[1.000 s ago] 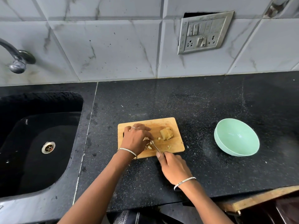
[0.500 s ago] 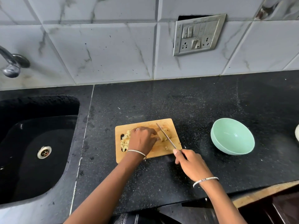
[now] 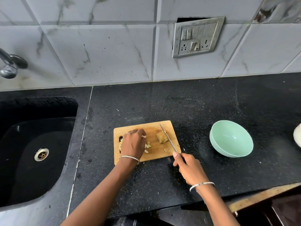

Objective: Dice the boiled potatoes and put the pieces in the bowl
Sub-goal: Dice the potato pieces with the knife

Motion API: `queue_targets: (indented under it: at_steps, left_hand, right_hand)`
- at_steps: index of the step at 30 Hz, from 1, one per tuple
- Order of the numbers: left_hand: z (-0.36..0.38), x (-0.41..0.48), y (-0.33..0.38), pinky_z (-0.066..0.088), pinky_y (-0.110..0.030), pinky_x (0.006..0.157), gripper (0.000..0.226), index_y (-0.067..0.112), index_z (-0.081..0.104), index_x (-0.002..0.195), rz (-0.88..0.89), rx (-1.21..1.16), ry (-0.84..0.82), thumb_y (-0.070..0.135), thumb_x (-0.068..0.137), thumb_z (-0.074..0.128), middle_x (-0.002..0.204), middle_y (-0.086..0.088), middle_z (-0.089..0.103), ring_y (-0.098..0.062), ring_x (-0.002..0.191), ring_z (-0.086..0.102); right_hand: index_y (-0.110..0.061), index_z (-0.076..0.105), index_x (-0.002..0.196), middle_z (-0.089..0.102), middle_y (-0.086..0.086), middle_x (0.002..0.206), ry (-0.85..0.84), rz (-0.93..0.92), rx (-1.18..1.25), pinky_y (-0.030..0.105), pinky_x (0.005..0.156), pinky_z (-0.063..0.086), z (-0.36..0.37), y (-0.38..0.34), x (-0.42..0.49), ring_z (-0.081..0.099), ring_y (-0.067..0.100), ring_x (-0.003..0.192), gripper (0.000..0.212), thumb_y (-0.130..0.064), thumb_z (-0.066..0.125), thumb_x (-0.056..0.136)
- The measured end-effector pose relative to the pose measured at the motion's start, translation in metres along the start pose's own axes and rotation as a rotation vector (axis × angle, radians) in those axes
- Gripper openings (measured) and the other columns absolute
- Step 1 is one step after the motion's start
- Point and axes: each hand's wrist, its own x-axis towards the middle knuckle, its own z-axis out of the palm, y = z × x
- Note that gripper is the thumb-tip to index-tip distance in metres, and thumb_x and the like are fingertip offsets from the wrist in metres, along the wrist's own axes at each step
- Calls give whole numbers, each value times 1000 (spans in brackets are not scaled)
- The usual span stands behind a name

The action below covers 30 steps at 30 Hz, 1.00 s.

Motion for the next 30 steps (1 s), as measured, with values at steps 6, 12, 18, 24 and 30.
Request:
queue_targets:
  at_steps: [6,12,18,24,30]
  left_hand:
    - [8,9,27,47,-31,78,29,23,67,107,107,-145,-54,35,81,72,103,3,71,-20,93,64]
    - [25,15,30,49,-29,72,33,28,64,102,67,-139,-137,38,74,79,99,8,71,-16,90,64]
    - [26,15,24,53,-32,71,30,30,64,93,37,-209,-112,39,70,81,87,13,71,-12,83,64]
    - [23,11,17,44,-29,65,30,27,62,91,32,-182,-80,34,69,80,78,10,67,-15,79,58]
    - [19,7,10,49,-32,80,43,29,62,106,26,-177,-96,34,69,83,95,11,70,-14,94,56]
  right_hand:
    - [-23,65,73,55,-9,55,-2,-2,22,32,60,41,5,3,0,52,13,55,48,-57,41,97]
    - [-22,64,72,54,-14,48,7,23,72,29,52,36,4,7,-2,47,9,49,49,-58,42,97]
    - [-21,64,75,54,-27,47,-36,30,86,22,50,30,6,6,-2,44,3,50,47,-55,42,98]
    - [-22,64,74,55,-24,48,-34,40,95,24,49,31,9,7,0,45,4,49,48,-57,43,97]
    - [-22,63,73,55,-27,49,-47,18,73,22,49,32,11,3,-1,45,3,48,46,-55,42,98]
